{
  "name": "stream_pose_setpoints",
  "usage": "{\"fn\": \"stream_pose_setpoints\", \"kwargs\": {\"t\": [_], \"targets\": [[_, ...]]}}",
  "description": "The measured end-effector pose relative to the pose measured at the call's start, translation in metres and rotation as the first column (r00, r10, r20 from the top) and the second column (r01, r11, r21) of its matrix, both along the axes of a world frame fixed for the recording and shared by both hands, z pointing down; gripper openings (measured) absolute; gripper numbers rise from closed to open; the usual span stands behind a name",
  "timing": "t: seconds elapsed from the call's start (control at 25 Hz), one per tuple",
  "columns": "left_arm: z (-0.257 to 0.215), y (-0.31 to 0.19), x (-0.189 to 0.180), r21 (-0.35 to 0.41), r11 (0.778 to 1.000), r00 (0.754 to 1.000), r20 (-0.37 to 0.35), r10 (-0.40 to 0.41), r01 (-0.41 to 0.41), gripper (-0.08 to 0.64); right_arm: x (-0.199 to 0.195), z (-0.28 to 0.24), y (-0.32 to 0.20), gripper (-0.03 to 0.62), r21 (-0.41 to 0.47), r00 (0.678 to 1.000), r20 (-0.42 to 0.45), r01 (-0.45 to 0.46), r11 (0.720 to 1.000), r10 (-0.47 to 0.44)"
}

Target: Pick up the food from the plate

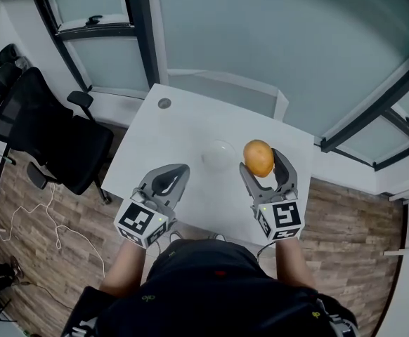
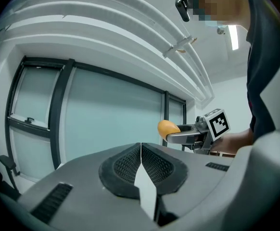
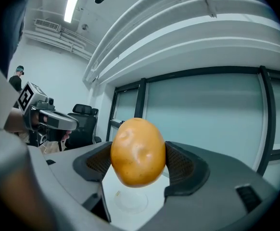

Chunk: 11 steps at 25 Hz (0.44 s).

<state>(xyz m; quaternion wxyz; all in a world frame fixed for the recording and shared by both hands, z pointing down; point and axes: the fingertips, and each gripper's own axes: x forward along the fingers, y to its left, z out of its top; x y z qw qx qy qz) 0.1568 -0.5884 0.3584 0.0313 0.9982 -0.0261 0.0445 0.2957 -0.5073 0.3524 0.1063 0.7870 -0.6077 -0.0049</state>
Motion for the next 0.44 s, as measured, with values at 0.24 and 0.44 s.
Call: {"fn": "stream_pose_setpoints", "kwargs": {"t": [0.24,0.44], "targets": [[-0.0027,0.0054,-0.0007,0.016,1.0,1.0,-0.004,0.008,-0.008,0.023,-0.0015,0.0013,0.0023,0.353,-0.011,1.0,0.001,0.008,1.0,-0.008],[-0.0037,0.0101,-0.0058,0.024,1.0,1.0,-0.004,0.005,-0.004,0.023,-0.0032,0.0058,0.0055,0.353,-0.023,1.0,0.018,0.005,1.0,-0.004]]}}
